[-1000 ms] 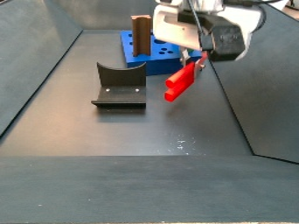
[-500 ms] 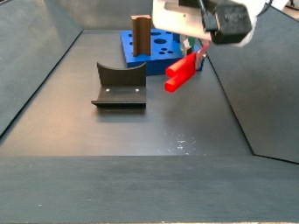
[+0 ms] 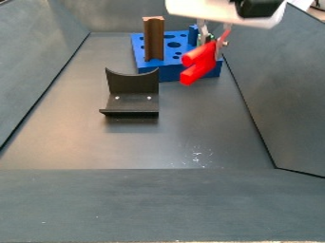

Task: Pick up the square-circle object. Move up. Place the square-circle object on the fixture. Regrasp the square-circle object. Move to above the board. Insert the square-circle object.
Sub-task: Place the square-circle object on the fixture.

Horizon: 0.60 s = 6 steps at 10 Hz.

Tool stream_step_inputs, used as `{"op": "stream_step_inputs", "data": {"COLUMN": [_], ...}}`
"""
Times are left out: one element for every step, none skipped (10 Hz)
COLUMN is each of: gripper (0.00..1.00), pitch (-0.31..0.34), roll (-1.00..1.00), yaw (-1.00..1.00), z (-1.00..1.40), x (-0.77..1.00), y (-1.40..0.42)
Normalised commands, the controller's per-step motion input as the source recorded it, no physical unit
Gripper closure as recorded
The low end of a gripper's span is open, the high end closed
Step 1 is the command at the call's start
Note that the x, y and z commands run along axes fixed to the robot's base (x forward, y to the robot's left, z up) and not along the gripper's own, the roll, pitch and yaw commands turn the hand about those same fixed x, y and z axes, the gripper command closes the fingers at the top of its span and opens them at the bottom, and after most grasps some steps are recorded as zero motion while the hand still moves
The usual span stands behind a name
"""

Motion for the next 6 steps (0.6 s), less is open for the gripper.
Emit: {"op": "stream_step_inputs", "data": {"gripper": [1.0,1.0,1.0,1.0,1.0,1.0], "pitch": [0.042,0.044,0.048,0.053,0.061,0.064], "roll": [-0.15,-0.15,-0.15,-0.15,-0.14,-0.15], "yaw": [-0.02,-0.03,-0.03,-0.03,-0.03,-0.03], "z": [0.85,0.75,0.6,0.49,0.34,0.23], "x": [-0.03,-0.03,-0.02,-0.01,-0.01,0.0], "y": [0.0,0.0,0.0,0.0,0.0,0.0]}}
